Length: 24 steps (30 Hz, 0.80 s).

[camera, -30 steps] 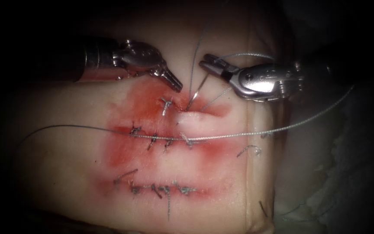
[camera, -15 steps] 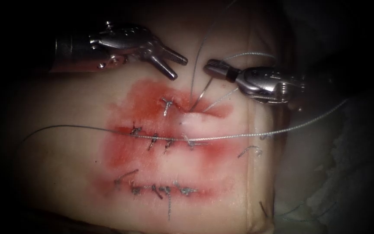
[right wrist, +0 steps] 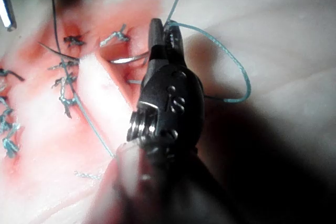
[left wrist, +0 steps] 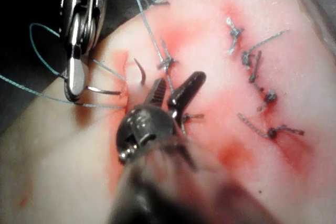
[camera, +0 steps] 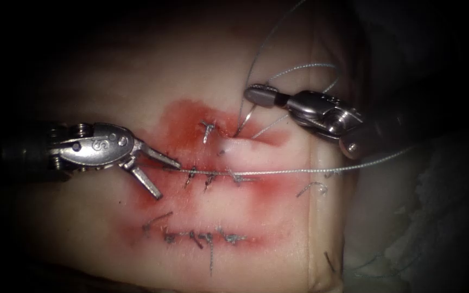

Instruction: Wound Closure

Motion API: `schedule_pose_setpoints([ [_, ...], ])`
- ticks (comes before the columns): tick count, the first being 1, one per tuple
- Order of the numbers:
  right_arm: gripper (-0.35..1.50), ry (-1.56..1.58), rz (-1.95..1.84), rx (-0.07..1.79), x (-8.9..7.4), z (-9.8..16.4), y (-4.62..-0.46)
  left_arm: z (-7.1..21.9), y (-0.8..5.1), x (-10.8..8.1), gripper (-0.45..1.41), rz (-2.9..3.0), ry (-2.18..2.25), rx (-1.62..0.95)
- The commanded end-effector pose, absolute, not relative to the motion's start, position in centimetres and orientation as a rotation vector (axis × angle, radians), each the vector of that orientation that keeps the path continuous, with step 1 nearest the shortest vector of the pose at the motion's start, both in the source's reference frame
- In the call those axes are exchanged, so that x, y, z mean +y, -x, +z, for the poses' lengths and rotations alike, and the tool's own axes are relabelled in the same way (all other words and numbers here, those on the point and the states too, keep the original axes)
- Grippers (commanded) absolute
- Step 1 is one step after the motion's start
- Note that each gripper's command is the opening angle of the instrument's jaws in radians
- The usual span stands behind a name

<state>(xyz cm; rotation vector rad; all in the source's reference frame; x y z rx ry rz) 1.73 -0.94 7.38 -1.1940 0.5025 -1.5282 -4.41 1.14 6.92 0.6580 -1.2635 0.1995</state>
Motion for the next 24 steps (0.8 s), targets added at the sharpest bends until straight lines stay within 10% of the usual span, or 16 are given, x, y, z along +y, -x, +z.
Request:
schedule_pose_setpoints([
  [1, -0.35, 1.188, -1.505, 0.519, -0.96, 7.39, -1.82, 7.00, 4.51, 1.21, 0.51, 0.214, -0.643, -1.269],
  [24, -0.35, 1.096, -1.331, 0.695, -1.18, 7.29, -1.91, 7.32, 4.81, 1.60, 0.62, 0.212, -0.398, -1.433],
])
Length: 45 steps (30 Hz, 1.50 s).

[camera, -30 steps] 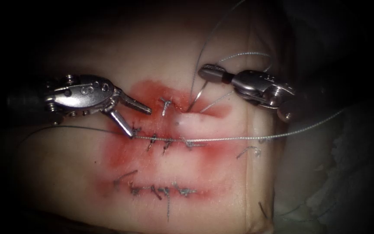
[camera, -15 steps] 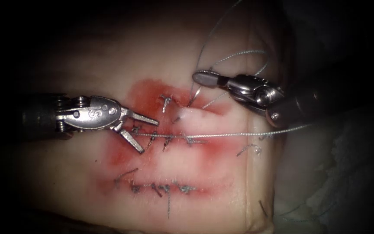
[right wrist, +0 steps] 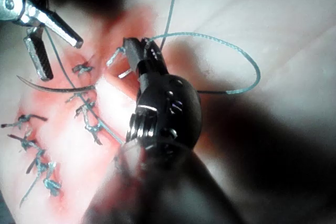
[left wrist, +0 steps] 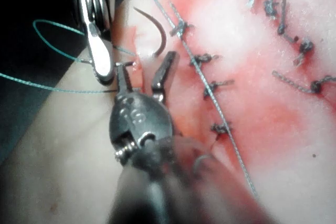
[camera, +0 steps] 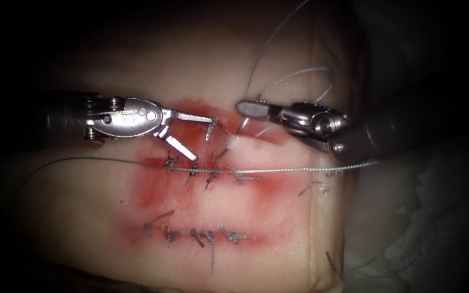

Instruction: Wound Closure

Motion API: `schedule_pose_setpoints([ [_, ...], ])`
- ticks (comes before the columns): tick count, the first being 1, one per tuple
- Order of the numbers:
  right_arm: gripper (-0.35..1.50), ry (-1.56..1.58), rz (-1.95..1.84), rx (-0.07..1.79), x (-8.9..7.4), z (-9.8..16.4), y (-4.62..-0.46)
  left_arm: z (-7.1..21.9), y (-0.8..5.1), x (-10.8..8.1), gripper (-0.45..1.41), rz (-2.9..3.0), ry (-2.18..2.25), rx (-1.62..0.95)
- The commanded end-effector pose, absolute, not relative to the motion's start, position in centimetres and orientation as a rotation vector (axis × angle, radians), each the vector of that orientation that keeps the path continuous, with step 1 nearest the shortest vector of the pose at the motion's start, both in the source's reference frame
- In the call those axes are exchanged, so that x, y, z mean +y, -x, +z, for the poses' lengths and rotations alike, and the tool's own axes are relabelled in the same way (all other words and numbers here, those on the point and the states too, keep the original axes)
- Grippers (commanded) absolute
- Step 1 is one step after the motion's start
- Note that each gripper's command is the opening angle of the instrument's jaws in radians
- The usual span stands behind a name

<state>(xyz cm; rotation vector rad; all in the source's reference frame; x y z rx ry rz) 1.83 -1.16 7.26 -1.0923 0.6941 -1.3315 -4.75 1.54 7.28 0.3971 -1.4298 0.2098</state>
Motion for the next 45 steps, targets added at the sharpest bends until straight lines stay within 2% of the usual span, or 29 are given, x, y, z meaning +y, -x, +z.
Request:
schedule_pose_setpoints([
  [1, -0.35, 1.096, -1.331, 0.695, -1.18, 7.29, -1.92, 7.31, 4.83, 1.58, 0.62, 0.226, -0.408, -1.440],
  [9, -0.35, 1.108, -1.311, 0.705, -1.18, 7.26, -1.93, 7.39, 4.98, 1.33, 0.59, 0.270, -0.441, -1.438],
  [14, -0.35, 1.110, -1.295, 0.713, -1.18, 7.23, -1.94, 7.41, 5.05, 1.32, 0.47, 0.265, -0.441, -1.448],
  [19, -0.35, 1.113, -1.280, 0.721, -1.18, 7.20, -1.96, 7.45, 5.11, 1.31, 0.47, 0.262, -0.443, -1.463],
  [21, -0.35, 1.112, -1.282, 0.726, -1.20, 7.18, -1.96, 7.49, 5.11, 1.30, 0.14, 0.216, -0.482, -1.449],
  [22, -0.35, 1.112, -1.282, 0.726, -1.20, 7.18, -1.96, 7.49, 5.11, 1.30, 0.14, 0.216, -0.482, -1.449],
  [24, -0.35, 1.116, -1.276, 0.691, -1.22, 7.17, -1.96, 7.51, 5.10, 1.30, -0.37, 0.154, -0.547, -1.432],
  [25, -0.20, 1.142, -1.319, 0.641, -1.22, 7.17, -1.97, 7.51, 5.09, 1.30, -0.45, 0.139, -0.569, -1.429],
  [26, 0.04, 1.170, -1.362, 0.595, -1.23, 7.16, -1.96, 7.51, 5.07, 1.29, -0.45, 0.127, -0.586, -1.427],
  [27, 0.09, 1.187, -1.390, 0.572, -1.24, 7.16, -1.95, 7.51, 5.06, 1.28, -0.45, 0.106, -0.612, -1.427],
  [29, 0.62, 1.225, -1.455, 0.536, -1.26, 7.14, -1.92, 7.51, 5.05, 1.28, -0.45, 0.075, -0.641, -1.433],
  [30, 0.96, 1.247, -1.501, 0.508, -1.28, 7.13, -1.91, 7.52, 5.05, 1.28, -0.45, 0.057, -0.655, -1.439],
  [31, 1.11, 1.266, -1.542, 0.484, -1.29, 7.12, -1.91, 7.52, 5.05, 1.28, -0.45, 0.042, -0.668, -1.438],
  [35, 1.15, 1.337, -1.688, 0.398, -1.37, 7.08, -1.84, 7.50, 5.05, 1.25, -0.45, -0.158, -0.784, -1.404],
  [36, 1.31, 1.412, -1.855, 0.287, -1.42, 7.02, -1.76, 7.46, 5.06, 1.23, -0.45, -0.268, -0.874, -1.395],
  [37, 1.40, 1.439, -1.919, 0.239, -1.43, 7.01, -1.74, 7.43, 5.06, 1.24, -0.45, -0.327, -0.928, -1.377],
  [38, 1.40, 1.439, -1.919, 0.239, -1.43, 7.01, -1.74, 7.43, 5.06, 1.24, -0.45, -0.327, -0.928, -1.377],
  [41, 1.40, 1.526, -2.131, 0.065, -1.42, 6.96, -1.64, 7.29, 5.08, 1.30, -0.45, -0.623, -1.184, -1.284],
  [45, 1.33, 1.543, -2.164, 0.045, -1.41, 6.92, -1.57, 7.13, 5.07, 1.39, -0.45, -0.805, -1.306, -1.228],
])
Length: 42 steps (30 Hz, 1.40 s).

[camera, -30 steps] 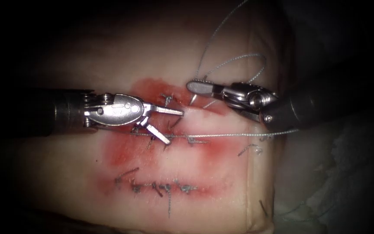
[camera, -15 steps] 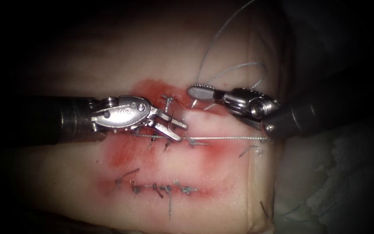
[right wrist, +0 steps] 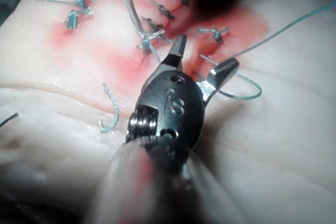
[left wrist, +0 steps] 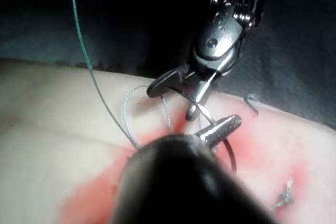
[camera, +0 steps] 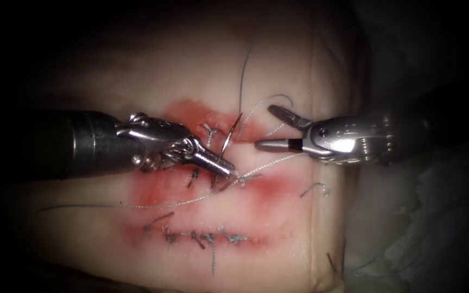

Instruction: Wound Closure

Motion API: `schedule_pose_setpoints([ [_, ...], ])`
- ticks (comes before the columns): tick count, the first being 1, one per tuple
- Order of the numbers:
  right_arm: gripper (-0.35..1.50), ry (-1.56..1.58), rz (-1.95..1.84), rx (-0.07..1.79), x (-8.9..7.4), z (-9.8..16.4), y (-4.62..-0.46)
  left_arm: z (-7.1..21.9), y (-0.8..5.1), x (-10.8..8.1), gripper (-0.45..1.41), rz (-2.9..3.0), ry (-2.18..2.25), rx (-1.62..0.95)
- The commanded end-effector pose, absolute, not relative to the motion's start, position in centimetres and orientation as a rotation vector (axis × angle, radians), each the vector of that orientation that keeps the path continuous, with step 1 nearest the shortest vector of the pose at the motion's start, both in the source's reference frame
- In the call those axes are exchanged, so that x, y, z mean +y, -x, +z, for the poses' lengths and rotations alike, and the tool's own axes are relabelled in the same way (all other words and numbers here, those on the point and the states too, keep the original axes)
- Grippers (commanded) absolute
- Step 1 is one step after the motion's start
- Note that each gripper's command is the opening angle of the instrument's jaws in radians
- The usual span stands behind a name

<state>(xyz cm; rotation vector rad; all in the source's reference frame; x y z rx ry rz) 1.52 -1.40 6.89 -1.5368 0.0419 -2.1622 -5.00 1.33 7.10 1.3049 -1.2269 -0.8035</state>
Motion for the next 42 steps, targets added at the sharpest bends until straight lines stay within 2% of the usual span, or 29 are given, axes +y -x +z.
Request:
schedule_pose_setpoints([
  [1, 1.30, 1.547, -2.169, 0.043, -1.4, 6.9, -1.55, 7.1, 5.07, 1.4, -0.45, -0.886, -1.355, -1.201],
  [9, 1.20, 1.564, -2.178, 0.075, -1.6, 6.8, -1.40, 6.5, 5.01, 1.8, -0.45, -1.311, -1.606, -1.011],
  [20, 1.04, 1.566, -2.169, 0.082, -1.5, 6.6, -1.64, 5.6, 4.64, 2.5, -0.45, -1.541, -1.794, -0.945],
  [25, 0.68, 1.624, -2.127, 0.068, -1.5, 6.6, -1.82, 5.3, 4.62, 2.6, -0.45, -1.520, -1.751, -1.009],
  [26, 0.41, 1.663, -2.099, 0.061, -1.5, 6.6, -1.90, 5.2, 4.65, 2.6, -0.45, -1.488, -1.703, -1.059],
  [29, 0.04, 1.694, -2.071, 0.049, -1.4, 6.5, -1.97, 5.2, 4.70, 2.6, -0.45, -1.412, -1.631, -1.133],
  [30, -0.33, 1.697, -2.060, 0.055, -1.3, 6.5, -2.00, 5.2, 4.71, 2.6, -0.45, -1.376, -1.613, -1.153],
  [42, -0.35, 1.764, -2.039, 0.152, -1.1, 6.5, -2.10, 4.6, 4.65, 2.9, -0.45, -1.128, -1.491, -1.327],
])
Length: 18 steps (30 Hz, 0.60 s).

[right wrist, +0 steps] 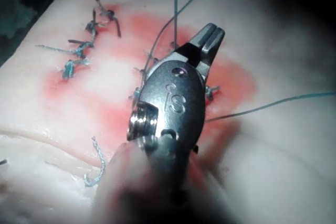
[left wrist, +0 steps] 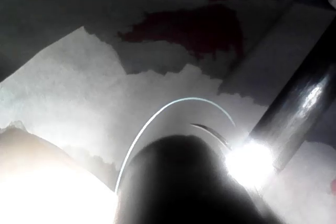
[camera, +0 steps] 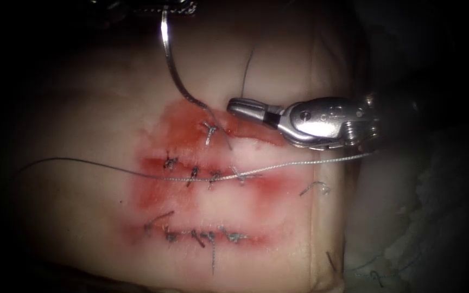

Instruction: Wound Closure

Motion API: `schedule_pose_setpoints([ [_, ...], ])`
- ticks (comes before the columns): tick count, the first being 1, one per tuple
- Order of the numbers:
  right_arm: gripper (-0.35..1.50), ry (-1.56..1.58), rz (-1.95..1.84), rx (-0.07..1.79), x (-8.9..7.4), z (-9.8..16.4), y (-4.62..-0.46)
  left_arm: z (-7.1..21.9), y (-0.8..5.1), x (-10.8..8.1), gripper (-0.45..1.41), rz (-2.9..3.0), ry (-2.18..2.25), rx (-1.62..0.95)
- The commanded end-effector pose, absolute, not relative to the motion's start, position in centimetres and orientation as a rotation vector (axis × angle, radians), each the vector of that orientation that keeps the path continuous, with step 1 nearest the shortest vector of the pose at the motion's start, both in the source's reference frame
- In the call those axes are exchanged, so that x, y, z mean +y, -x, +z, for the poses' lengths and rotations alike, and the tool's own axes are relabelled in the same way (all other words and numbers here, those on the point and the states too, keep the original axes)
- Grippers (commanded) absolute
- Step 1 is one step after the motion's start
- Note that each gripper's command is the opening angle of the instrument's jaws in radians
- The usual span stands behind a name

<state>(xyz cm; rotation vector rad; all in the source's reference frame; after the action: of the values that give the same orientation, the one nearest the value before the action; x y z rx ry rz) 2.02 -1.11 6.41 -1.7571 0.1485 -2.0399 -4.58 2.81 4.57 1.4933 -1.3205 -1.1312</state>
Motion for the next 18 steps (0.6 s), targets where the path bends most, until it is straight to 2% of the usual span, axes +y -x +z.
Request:
schedule_pose_setpoints([
  [1, -0.35, 1.770, -2.041, 0.159, -1.11, 6.45, -2.11, 4.51, 4.63, 2.93, -0.45, -1.124, -1.488, -1.333],
  [4, -0.35, 1.793, -2.049, 0.191, -1.10, 6.47, -2.15, 4.22, 4.56, 3.06, -0.45, -1.102, -1.473, -1.364],
  [9, -0.35, 1.900, -2.082, 0.362, -1.06, 6.53, -2.30, 3.97, 4.61, 3.07, -0.45, -1.057, -1.459, -1.396],
  [11, -0.35, 1.915, -2.131, 0.460, -1.12, 6.60, -2.50, 3.95, 4.69, 3.02, -0.45, -1.038, -1.455, -1.404],
  [14, -0.35, 1.927, -2.174, 0.508, -1.24, 6.66, -2.61, 3.96, 4.71, 3.00, -0.45, -1.033, -1.448, -1.408],
  [18, -0.35, 1.986, -2.213, 0.720, -1.64, 6.72, -2.70, 4.01, 4.65, 3.05, -0.45, -1.005, -1.417, -1.432],
])
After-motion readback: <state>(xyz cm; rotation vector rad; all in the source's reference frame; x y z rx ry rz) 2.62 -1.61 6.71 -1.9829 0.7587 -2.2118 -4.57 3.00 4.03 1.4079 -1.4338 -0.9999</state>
